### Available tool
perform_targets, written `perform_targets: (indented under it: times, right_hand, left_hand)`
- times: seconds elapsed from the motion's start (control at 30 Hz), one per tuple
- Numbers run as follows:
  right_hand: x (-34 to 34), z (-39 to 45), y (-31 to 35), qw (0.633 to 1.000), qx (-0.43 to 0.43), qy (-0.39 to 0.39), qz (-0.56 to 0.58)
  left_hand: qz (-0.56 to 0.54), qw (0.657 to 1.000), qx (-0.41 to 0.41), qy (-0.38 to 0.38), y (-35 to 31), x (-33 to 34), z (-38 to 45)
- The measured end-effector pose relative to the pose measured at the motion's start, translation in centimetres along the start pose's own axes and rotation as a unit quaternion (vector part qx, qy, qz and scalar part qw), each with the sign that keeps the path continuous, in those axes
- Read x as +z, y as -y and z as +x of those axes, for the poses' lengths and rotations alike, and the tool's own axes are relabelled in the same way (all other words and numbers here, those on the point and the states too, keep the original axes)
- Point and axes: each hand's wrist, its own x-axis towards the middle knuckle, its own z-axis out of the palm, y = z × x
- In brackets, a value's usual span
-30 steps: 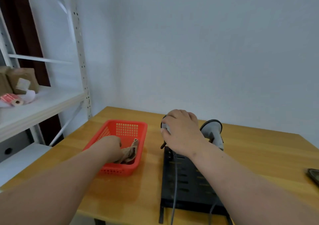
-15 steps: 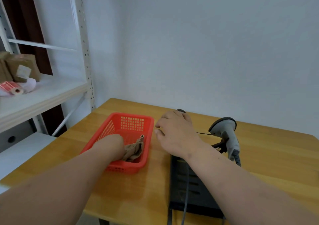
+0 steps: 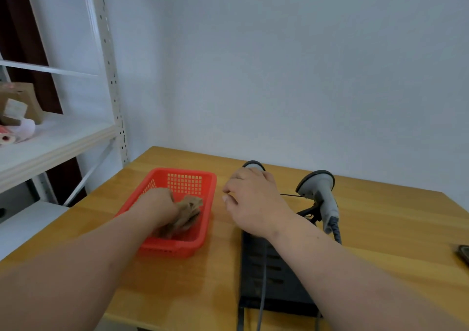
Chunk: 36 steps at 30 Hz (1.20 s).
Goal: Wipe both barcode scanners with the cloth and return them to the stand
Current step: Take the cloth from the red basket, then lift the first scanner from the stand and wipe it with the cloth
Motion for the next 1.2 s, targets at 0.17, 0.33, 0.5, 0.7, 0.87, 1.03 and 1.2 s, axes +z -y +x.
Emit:
perform_targets:
  times: [0.17,0.33,0.5,0.7,0.87,1.03,1.2]
  right_hand:
    - [-0.1,-0.1,0.1,0.998,0.041,-0.016,0.048]
    - [-1.2,-0.5,0.9,0.961,0.12,-0.004,0.25]
    - [-3.0,-2.2,1.2,0.833,0.218,0.031,0.507]
    - [-4.2,-4.6,-0.2,0.802,0.244,0.012,0.545]
    - [-4.8,-6.3,-1.6,0.79,0.257,0.033,0.556]
    - [-5.0,-7.4,-2.2,0.804,0.237,0.074,0.54]
    - [-5.2,-8.4,-3.3,0.862,0.222,0.069,0.451]
  left_hand:
    - [-0.184,0.977,0.046,-0.099,-2.1,-4.3,-2.2]
    - [-0.238,0.953,0.149,-0.112,-5.3,-7.2,-5.6]
    - [-0.406,0.898,0.164,0.049,-8.4,-7.5,-9.1]
    - [-0.382,0.893,0.223,0.077,-9.3,-6.6,-11.1]
    - [-0.264,0.931,0.25,0.002,-9.6,-4.8,-11.3]
    - [-0.318,0.924,0.197,0.08,-9.5,-3.9,-11.0]
    - [-0.417,0.886,0.151,0.133,-9.1,-4.5,-11.1]
